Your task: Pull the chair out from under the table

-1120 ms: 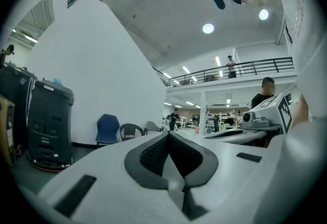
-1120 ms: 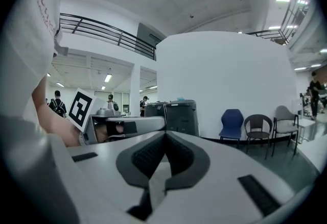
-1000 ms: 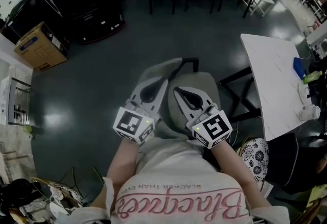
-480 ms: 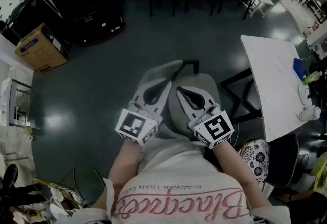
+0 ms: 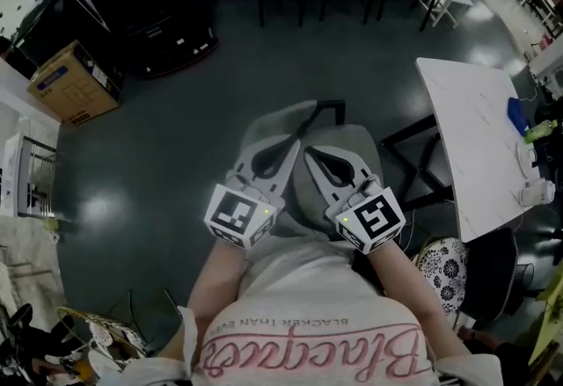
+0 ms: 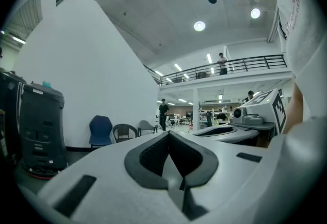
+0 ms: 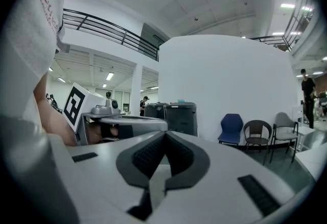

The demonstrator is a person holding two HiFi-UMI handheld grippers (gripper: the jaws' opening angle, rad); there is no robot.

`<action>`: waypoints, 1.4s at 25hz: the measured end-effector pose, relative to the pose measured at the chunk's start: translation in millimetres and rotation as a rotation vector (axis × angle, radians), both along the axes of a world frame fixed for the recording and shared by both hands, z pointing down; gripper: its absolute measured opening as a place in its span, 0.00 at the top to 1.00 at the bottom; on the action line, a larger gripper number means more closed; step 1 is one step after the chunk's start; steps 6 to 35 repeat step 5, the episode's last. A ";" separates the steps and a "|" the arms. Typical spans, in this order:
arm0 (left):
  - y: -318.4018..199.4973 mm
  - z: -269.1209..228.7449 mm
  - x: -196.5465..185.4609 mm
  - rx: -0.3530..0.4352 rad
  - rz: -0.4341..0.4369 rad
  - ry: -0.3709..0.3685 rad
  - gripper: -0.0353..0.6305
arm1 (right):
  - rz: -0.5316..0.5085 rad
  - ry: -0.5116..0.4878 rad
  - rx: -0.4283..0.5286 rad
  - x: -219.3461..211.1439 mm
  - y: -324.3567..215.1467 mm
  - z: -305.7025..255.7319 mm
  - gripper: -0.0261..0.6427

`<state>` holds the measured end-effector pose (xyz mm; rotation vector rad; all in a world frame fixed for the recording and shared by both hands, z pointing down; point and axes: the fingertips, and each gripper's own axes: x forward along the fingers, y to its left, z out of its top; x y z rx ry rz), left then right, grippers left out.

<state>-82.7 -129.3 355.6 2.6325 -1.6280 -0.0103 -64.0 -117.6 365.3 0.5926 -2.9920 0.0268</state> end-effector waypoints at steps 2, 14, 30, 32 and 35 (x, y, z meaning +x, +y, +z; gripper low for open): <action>-0.1 -0.8 -1.1 0.001 0.000 -0.002 0.94 | 0.002 0.002 0.001 -1.1 1.1 -0.2 0.96; -0.6 -1.4 -2.5 0.002 0.002 -0.007 0.94 | 0.001 0.010 0.009 -3.3 2.5 -0.8 0.96; -0.6 -1.4 -2.5 0.002 0.002 -0.007 0.94 | 0.001 0.010 0.009 -3.3 2.5 -0.8 0.96; -0.6 -1.4 -2.5 0.002 0.002 -0.007 0.94 | 0.001 0.010 0.009 -3.3 2.5 -0.8 0.96; -0.6 -1.4 -2.5 0.002 0.002 -0.007 0.94 | 0.001 0.010 0.009 -3.3 2.5 -0.8 0.96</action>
